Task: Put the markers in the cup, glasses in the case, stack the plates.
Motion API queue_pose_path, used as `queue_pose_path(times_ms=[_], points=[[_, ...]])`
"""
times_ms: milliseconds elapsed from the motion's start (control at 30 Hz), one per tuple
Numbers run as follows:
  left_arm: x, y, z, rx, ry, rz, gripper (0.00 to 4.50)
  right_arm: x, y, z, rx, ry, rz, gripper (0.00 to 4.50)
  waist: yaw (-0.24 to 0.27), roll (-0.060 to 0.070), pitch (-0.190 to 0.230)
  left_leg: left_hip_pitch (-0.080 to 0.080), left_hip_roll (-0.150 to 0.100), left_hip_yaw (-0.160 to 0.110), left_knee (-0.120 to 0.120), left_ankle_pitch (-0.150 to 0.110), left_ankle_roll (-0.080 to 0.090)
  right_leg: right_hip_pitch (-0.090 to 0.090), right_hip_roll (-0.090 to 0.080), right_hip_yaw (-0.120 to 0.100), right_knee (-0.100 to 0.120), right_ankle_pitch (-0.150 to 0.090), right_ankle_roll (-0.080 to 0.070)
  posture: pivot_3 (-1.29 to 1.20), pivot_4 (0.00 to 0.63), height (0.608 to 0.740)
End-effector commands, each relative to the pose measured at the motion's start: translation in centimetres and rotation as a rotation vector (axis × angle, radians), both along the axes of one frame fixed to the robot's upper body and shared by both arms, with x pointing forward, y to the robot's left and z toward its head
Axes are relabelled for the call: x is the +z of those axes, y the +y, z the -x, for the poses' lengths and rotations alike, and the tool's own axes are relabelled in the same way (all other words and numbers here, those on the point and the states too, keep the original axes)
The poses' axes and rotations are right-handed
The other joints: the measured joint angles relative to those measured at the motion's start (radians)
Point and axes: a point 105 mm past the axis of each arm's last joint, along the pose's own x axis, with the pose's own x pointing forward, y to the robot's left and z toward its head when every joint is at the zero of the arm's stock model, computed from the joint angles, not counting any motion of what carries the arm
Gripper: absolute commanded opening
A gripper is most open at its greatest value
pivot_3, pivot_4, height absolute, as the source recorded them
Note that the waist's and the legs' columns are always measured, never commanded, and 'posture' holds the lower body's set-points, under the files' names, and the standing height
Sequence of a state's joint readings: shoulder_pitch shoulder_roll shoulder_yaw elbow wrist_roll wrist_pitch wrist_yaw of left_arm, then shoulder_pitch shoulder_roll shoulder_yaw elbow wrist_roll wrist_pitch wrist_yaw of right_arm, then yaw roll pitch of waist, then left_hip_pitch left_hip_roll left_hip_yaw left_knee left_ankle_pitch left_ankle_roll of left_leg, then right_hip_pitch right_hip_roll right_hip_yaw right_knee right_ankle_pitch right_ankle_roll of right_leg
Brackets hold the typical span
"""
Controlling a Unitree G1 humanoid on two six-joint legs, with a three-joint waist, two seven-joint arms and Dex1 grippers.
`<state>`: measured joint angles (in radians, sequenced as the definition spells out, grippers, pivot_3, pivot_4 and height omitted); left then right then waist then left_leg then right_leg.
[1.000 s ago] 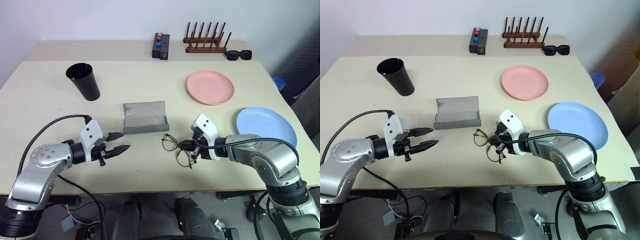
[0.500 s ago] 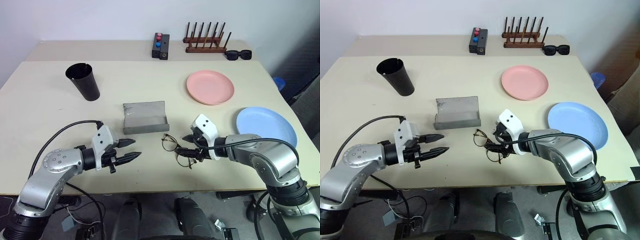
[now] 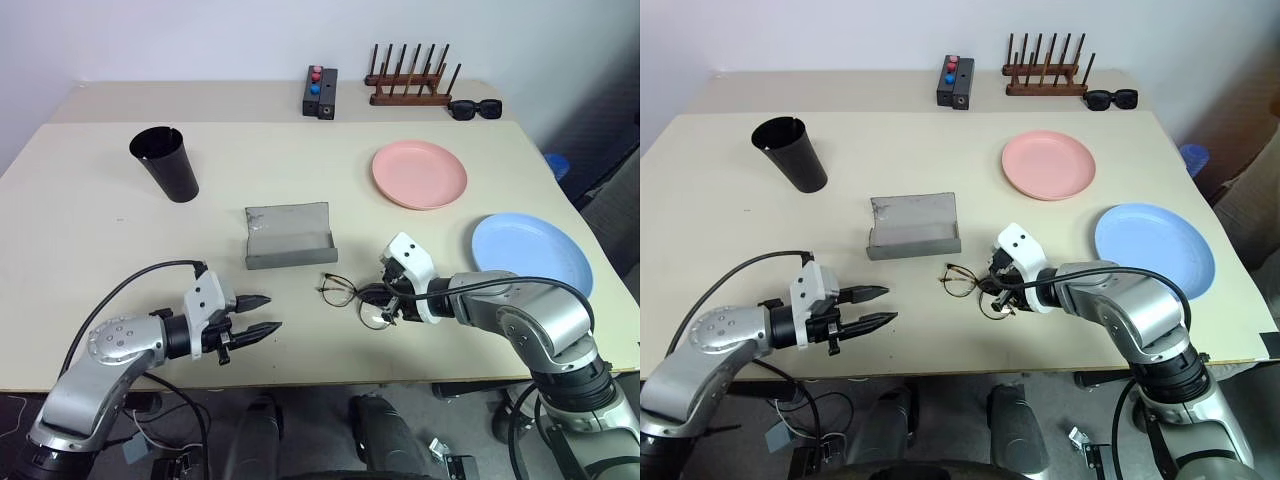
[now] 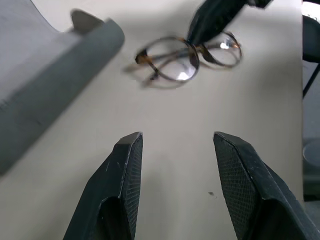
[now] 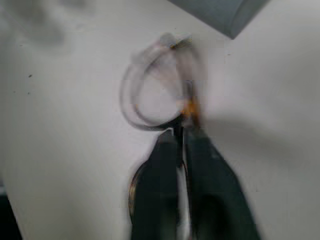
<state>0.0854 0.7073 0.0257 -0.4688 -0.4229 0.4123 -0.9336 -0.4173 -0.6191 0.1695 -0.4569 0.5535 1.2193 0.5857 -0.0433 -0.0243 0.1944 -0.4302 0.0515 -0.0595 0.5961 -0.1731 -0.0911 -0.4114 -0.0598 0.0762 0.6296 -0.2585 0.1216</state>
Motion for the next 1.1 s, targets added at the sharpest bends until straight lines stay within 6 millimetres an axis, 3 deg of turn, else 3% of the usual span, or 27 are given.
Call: queue_pose_path(times_ms=[33,200,367,633,900,1100], points=[[0.0,0.3,0.1,-0.002,-0.029,0.0,2.29,0.2,-0.3,0.0,-0.007,-0.01,0.009,0.04,0.0,0.0,0.0,0.0,0.0,0.0,0.0,0.0,0.0,0.0,0.0,0.0,0.0,0.0,0.0,0.0,0.15,0.74],[-0.3,1.2,-0.3,0.028,-0.04,0.0,2.29,2.2,-0.4,-0.2,0.035,-0.093,0.015,0.04,0.001,0.0,0.0,0.0,0.0,0.001,0.0,0.0,0.0,0.0,-0.001,0.0,-0.001,0.0,0.0,0.0,0.15,0.74],[-0.1,3.4,-1.6,0.127,-0.073,0.008,2.29,5.6,0.2,-0.5,0.126,-0.223,0.007,0.04,-0.002,0.0,0.0,-0.001,0.0,0.001,0.0,0.0,0.0,-0.002,-0.001,0.0,-0.001,0.0,-0.001,0.0,0.15,0.74],[2.8,7.1,-3.9,0.291,-0.194,0.085,2.29,10.0,2.8,-3.8,0.189,-0.459,0.022,0.04,-0.002,0.0,0.0,-0.002,0.0,0.002,-0.001,0.0,0.0,-0.003,-0.001,0.0,-0.001,0.0,-0.001,0.0,0.15,0.74],[3.7,7.8,-3.1,0.315,-0.232,0.089,2.29,10.5,8.9,-8.1,0.31,-0.625,0.057,0.04,-0.008,0.001,0.001,-0.002,0.0,0.003,-0.004,0.0,0.0,-0.005,0.0,0.0,0.001,0.0,-0.001,0.0,0.15,0.74],[3.7,7.7,-2.8,0.341,-0.23,0.089,2.29,9.7,12.1,-9.3,0.397,-0.665,0.066,0.04,-0.004,0.001,0.001,-0.002,0.0,0.002,-0.004,0.0,0.0,-0.005,0.0,0.0,0.001,0.0,0.0,0.0,0.15,0.74]])
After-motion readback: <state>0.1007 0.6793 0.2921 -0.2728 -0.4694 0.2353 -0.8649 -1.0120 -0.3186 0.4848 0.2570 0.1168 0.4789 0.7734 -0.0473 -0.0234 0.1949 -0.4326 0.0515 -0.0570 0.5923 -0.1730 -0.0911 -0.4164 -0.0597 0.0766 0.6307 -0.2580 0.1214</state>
